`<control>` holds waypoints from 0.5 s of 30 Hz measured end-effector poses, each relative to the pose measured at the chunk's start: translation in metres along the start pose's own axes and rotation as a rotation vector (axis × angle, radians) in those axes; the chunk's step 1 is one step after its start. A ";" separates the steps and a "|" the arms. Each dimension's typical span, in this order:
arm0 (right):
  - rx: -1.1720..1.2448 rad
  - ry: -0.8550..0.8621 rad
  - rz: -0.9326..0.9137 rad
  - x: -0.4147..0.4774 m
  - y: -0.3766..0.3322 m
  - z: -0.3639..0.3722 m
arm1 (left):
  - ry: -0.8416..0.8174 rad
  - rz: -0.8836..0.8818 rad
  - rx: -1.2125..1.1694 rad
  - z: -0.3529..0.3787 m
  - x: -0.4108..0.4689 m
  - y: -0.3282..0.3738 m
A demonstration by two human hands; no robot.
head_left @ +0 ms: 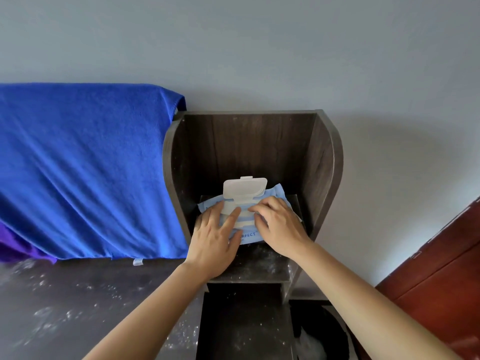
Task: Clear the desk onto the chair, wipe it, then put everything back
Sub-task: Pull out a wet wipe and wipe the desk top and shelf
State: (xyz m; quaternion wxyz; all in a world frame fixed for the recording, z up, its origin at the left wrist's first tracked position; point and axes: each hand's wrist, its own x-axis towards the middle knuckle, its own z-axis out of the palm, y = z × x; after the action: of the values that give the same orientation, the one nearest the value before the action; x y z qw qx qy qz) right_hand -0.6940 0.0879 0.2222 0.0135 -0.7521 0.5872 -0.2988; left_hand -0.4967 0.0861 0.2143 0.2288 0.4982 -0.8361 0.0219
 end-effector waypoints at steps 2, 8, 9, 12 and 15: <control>-0.004 -0.015 -0.001 0.001 0.002 0.000 | -0.030 -0.041 -0.014 0.001 0.005 0.001; -0.110 -0.146 -0.036 0.007 0.004 0.000 | -0.039 -0.141 -0.050 0.008 0.003 0.003; -0.129 -0.159 -0.044 0.007 0.004 0.001 | -0.041 -0.144 -0.054 0.009 0.002 0.002; -0.164 -0.166 -0.074 0.006 0.003 -0.001 | -0.035 -0.141 -0.062 0.010 0.002 0.002; -0.204 -0.214 -0.091 0.009 0.003 -0.003 | -0.033 -0.141 -0.069 0.009 0.003 0.002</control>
State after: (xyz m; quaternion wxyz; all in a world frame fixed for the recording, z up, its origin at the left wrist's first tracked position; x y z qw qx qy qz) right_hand -0.6971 0.0798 0.2273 -0.0140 -0.8029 0.5752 -0.1563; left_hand -0.5028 0.0824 0.2074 0.2329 0.5478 -0.8029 -0.0314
